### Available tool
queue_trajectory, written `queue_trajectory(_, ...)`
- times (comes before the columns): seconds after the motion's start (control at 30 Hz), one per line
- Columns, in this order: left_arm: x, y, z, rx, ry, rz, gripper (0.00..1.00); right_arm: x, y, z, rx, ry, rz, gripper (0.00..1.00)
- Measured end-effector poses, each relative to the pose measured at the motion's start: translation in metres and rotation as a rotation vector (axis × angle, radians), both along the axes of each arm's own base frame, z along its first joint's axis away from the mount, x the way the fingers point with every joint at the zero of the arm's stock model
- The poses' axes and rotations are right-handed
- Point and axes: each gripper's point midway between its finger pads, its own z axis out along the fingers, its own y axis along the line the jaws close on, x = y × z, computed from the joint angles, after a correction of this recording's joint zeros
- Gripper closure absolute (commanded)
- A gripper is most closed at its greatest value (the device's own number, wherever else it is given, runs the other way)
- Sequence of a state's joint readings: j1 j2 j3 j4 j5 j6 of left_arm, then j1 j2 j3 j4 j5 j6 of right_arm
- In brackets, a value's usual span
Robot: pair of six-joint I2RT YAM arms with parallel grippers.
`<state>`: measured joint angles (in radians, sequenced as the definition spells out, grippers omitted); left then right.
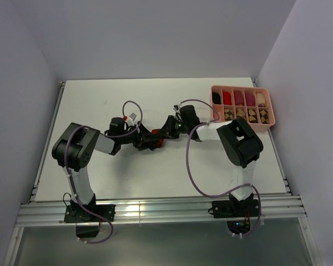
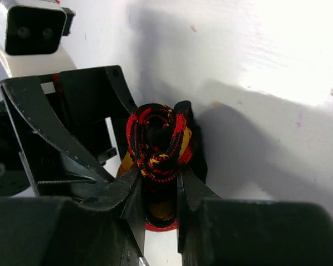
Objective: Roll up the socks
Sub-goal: Pick up the sock at the center of the board, then place the sock in the storage box.
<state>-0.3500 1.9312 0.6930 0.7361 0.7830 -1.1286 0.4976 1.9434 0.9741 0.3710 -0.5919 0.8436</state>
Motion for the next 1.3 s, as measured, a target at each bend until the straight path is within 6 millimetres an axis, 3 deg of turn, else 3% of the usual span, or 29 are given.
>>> queue_trajectory(0.1,0.001,0.007,0.006,0.101,-0.039,0.023,0.29,0.003,-0.005,0.013,-0.063,-0.048,0.028,1.0)
queue_trajectory(0.23,0.013,0.023,0.028,0.247,-0.13,0.088,0.25,0.008,-0.017,0.035,-0.14,-0.114,0.053,1.0)
queue_trajectory(0.4,0.029,0.05,0.059,0.383,-0.241,0.182,0.25,0.019,-0.041,0.056,-0.205,-0.162,0.057,1.0)
queue_trajectory(0.53,0.029,0.075,0.064,0.492,-0.248,0.245,0.24,0.029,-0.066,0.061,-0.277,-0.157,0.03,1.0)
queue_trajectory(0.67,0.025,0.109,0.069,0.62,-0.254,0.328,0.24,0.046,-0.112,0.079,-0.375,-0.159,-0.058,1.0)
queue_trajectory(0.87,0.025,0.174,0.104,0.797,-0.326,0.518,0.19,0.091,-0.206,0.141,-0.581,-0.247,-0.297,1.0)
queue_trajectory(1.0,0.019,0.213,0.123,0.915,-0.366,0.634,0.18,0.104,-0.261,0.165,-0.722,-0.274,-0.417,1.0)
queue_trajectory(1.17,0.01,0.24,0.128,1.033,-0.384,0.702,0.17,0.105,-0.312,0.169,-0.886,-0.263,-0.499,1.0)
queue_trajectory(1.3,0.003,0.254,0.117,1.104,-0.362,0.721,0.17,0.111,-0.324,0.163,-0.951,-0.27,-0.491,1.0)
